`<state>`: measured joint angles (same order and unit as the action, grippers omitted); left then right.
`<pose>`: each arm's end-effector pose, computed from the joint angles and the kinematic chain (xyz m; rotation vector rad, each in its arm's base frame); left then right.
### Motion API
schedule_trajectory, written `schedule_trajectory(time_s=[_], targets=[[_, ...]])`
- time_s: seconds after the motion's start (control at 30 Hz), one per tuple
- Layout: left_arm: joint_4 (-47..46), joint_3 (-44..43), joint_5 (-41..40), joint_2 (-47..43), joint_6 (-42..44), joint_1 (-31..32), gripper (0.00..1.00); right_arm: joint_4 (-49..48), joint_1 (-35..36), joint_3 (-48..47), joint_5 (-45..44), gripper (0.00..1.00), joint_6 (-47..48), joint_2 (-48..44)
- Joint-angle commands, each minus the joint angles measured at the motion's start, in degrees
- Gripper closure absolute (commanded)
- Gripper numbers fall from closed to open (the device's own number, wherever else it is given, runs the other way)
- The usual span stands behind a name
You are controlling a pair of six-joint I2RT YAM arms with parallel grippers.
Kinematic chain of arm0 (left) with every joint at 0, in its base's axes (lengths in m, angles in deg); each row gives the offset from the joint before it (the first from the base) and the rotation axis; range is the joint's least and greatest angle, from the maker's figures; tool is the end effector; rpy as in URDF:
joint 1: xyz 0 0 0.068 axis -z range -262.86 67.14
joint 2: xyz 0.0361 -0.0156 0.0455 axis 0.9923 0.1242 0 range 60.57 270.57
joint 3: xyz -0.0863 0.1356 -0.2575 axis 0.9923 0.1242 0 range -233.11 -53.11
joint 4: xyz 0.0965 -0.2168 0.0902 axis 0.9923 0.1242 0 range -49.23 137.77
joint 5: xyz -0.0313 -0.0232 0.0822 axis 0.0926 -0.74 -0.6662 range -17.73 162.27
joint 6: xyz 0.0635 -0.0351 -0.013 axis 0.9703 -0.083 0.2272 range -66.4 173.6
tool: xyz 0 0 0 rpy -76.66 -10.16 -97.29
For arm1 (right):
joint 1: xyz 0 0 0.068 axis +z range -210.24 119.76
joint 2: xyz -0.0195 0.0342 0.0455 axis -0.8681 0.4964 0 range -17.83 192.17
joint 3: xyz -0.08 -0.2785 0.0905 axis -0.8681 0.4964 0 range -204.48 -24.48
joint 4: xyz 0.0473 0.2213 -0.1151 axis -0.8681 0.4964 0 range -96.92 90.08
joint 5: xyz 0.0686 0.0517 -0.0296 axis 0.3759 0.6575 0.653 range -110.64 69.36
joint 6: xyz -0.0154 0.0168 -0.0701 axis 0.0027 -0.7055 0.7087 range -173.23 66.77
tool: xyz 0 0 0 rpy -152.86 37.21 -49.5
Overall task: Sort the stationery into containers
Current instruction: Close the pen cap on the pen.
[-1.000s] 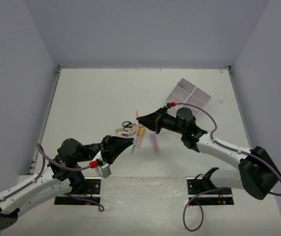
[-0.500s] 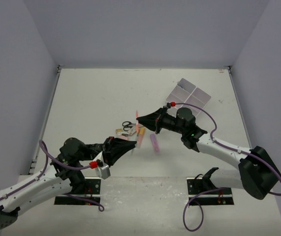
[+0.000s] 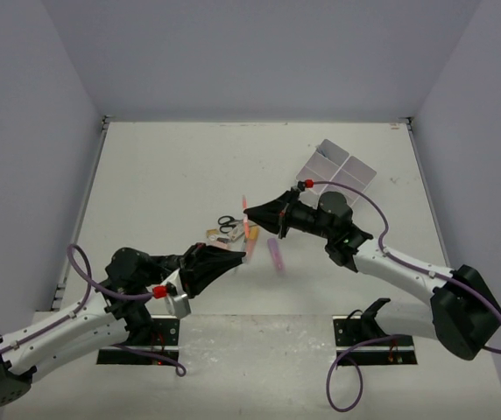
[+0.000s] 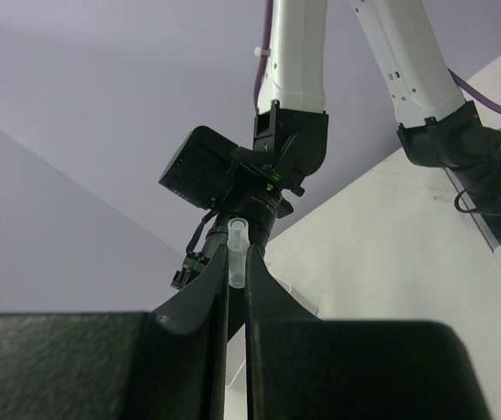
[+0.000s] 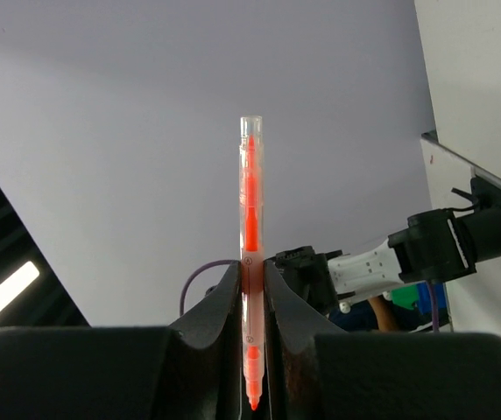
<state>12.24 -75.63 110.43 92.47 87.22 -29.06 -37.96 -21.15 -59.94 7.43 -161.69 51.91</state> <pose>0.0450 -0.1259 0.3304 1.2599 0.4675 -0.7093 0.1954 0.1960 0.2997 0.8214 2.0969 2.1417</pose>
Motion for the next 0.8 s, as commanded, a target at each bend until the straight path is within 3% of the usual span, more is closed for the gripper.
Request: schedule_trajectory(time_s=[0.0,0.77], targets=[[-8.58,1.77,-0.06,0.40,-2.43,0.16,1.00,-2.92,0.71,-2.70,1.96,1.00,0.41,-2.32],[-1.10,-3.25,1.57,2.77,4.40,0.16,1.00,-2.81,3.36,-3.30,1.68,1.00,0.54,-3.03]])
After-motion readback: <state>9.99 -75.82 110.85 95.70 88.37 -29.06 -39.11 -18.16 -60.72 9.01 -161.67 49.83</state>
